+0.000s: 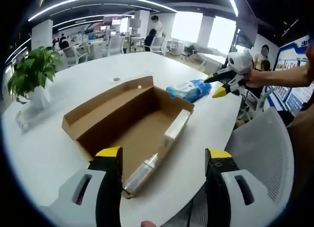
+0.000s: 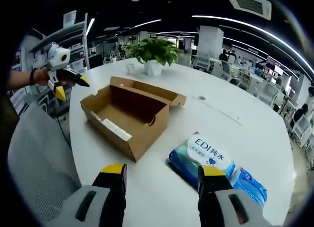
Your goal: Operate the shoe box by opening the lid, removing the specified soft item, and placing it in the target area until the item is outside and the box remains undamaged.
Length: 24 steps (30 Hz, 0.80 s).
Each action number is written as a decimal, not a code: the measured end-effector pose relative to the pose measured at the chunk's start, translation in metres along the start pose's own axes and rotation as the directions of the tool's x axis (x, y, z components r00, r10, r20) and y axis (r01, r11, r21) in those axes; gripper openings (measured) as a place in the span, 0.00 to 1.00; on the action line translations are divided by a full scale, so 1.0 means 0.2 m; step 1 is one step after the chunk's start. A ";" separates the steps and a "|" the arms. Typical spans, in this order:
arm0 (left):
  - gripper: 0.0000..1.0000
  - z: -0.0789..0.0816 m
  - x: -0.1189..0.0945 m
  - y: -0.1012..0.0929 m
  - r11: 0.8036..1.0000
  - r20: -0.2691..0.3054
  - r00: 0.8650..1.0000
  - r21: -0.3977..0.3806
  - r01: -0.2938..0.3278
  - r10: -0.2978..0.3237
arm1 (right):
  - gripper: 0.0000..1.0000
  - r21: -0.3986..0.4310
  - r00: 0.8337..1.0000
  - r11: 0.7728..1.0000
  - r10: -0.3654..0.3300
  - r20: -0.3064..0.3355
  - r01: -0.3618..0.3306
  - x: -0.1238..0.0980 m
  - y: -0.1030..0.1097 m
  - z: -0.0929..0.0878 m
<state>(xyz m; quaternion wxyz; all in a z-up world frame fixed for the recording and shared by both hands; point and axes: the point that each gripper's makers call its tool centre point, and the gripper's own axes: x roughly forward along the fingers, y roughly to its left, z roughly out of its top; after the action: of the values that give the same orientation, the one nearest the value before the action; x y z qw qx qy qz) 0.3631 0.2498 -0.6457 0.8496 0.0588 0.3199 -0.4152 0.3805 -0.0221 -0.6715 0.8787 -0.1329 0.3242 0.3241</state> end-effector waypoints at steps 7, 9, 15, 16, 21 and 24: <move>0.68 -0.01 0.00 -0.01 0.999 0.022 1.000 -0.034 0.004 -0.003 | 0.56 -0.036 0.999 0.999 0.040 0.004 -0.040 0.05 0.07 0.07; 0.68 -0.01 -0.01 0.00 0.999 0.024 1.000 -0.042 0.001 0.000 | 0.56 -0.049 0.999 0.997 0.053 0.003 -0.053 0.07 0.08 0.10; 0.68 -0.01 -0.02 -0.01 0.999 0.030 1.000 -0.048 -0.003 0.004 | 0.56 -0.067 0.996 0.994 0.089 0.009 -0.088 0.16 0.13 0.18; 0.68 -0.01 -0.02 0.00 0.999 0.034 0.999 -0.052 -0.004 0.006 | 0.56 -0.070 0.995 0.993 0.096 0.009 -0.095 0.17 0.14 0.19; 0.68 -0.01 -0.03 0.01 0.998 0.046 0.999 -0.065 -0.014 0.017 | 0.56 -0.089 0.993 0.989 0.120 0.015 -0.118 0.24 0.18 0.26; 0.68 -0.01 -0.04 0.02 0.997 0.051 0.998 -0.072 -0.019 0.022 | 0.56 -0.093 0.991 0.987 0.135 0.021 -0.132 0.29 0.18 0.30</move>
<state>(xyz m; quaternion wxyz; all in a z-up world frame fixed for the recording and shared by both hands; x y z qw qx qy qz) 0.3616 0.2582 -0.6438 0.8634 0.0208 0.3118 -0.3961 0.4193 0.0603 -0.6643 0.8525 -0.1462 0.3052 0.3984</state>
